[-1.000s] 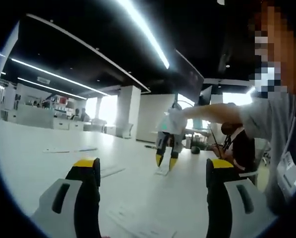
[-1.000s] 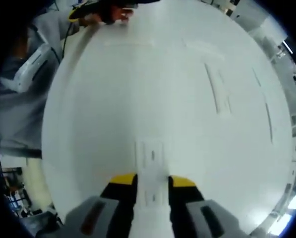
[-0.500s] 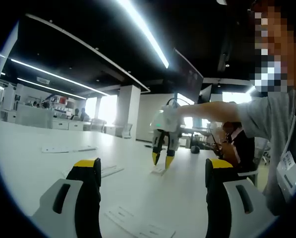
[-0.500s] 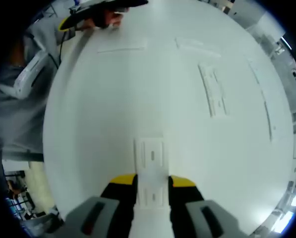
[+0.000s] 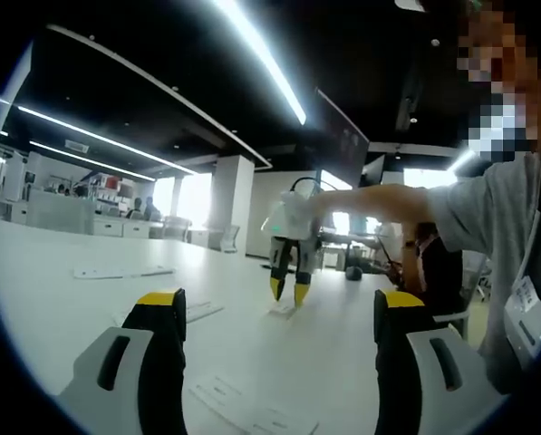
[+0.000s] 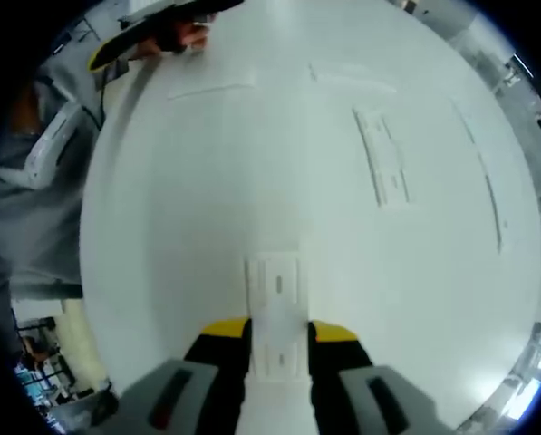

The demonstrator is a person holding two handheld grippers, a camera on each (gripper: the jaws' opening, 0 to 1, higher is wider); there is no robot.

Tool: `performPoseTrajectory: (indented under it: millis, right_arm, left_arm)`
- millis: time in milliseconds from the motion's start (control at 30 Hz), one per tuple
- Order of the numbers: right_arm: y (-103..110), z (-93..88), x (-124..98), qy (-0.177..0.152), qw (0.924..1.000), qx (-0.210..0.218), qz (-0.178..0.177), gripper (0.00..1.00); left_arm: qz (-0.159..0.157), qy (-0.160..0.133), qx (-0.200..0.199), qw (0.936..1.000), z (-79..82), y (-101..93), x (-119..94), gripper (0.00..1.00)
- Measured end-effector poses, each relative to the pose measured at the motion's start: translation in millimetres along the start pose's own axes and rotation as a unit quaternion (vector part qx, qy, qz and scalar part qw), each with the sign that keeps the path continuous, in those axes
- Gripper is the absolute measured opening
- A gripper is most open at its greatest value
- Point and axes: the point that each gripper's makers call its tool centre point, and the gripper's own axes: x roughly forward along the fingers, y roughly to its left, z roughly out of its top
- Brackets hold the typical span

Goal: Locate the socket holder cover, grip the socket holder cover, clip it into the socket holder slot.

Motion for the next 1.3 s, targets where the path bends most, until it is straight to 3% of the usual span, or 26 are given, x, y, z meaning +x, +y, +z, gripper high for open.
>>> performPoseTrajectory:
  millis: [867, 1300]
  right_arm:
    - [-23.3, 13.5, -2.0, 0.021, 0.9996, -0.018, 0.005, 0.26]
    - [-44.6, 16.6, -1.8, 0.025, 0.9995, -0.020, 0.003, 0.26]
  left_arm:
    - [-0.024, -0.013, 0.013, 0.9996, 7.3, -11.1, -1.5, 0.83]
    - [-0.010, -0.011, 0.020, 0.9997, 5.0, -3.0, -1.6, 0.81]
